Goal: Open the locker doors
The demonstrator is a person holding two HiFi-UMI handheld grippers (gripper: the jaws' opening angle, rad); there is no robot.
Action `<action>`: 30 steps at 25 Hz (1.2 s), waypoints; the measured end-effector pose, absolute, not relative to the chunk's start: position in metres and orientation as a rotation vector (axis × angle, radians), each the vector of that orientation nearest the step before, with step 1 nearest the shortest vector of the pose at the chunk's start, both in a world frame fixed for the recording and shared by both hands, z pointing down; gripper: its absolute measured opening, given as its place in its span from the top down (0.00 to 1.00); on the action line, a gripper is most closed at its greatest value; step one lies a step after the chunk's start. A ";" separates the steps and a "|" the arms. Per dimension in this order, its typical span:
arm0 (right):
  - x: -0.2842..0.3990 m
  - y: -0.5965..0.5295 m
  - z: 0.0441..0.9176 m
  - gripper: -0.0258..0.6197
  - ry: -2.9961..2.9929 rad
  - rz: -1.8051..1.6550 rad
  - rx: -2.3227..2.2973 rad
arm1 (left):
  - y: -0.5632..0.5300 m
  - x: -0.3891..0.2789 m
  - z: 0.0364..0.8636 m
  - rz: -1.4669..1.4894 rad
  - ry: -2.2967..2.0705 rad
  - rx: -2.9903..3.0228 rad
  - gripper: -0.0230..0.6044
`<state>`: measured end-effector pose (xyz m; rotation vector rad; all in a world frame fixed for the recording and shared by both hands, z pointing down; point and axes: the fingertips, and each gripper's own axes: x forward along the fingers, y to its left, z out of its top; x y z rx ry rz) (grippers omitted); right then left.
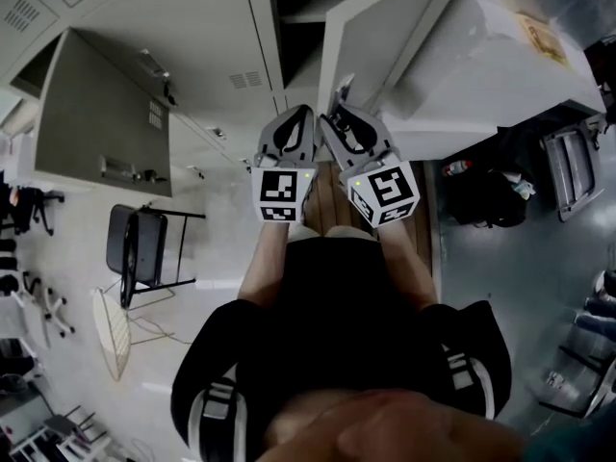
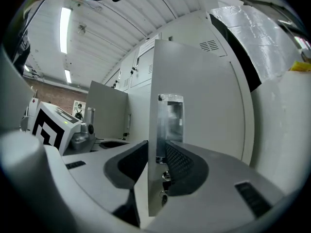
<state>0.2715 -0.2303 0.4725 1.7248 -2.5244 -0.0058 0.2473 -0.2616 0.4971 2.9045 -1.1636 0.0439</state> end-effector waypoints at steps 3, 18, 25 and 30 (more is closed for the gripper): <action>0.283 -0.209 0.473 0.77 -2.534 0.014 1.713 | -0.235 0.261 0.494 0.049 -1.167 2.908 0.95; 0.360 -0.129 0.474 0.80 -2.418 0.254 1.823 | -0.124 0.315 0.440 0.096 -1.101 2.900 0.95; 0.379 -0.113 0.470 0.83 -2.270 0.305 1.928 | -0.115 0.319 0.419 0.131 -1.053 2.931 0.95; 0.403 -0.104 0.470 0.85 -2.147 0.316 2.044 | -0.121 0.323 0.417 0.120 -1.023 2.926 0.95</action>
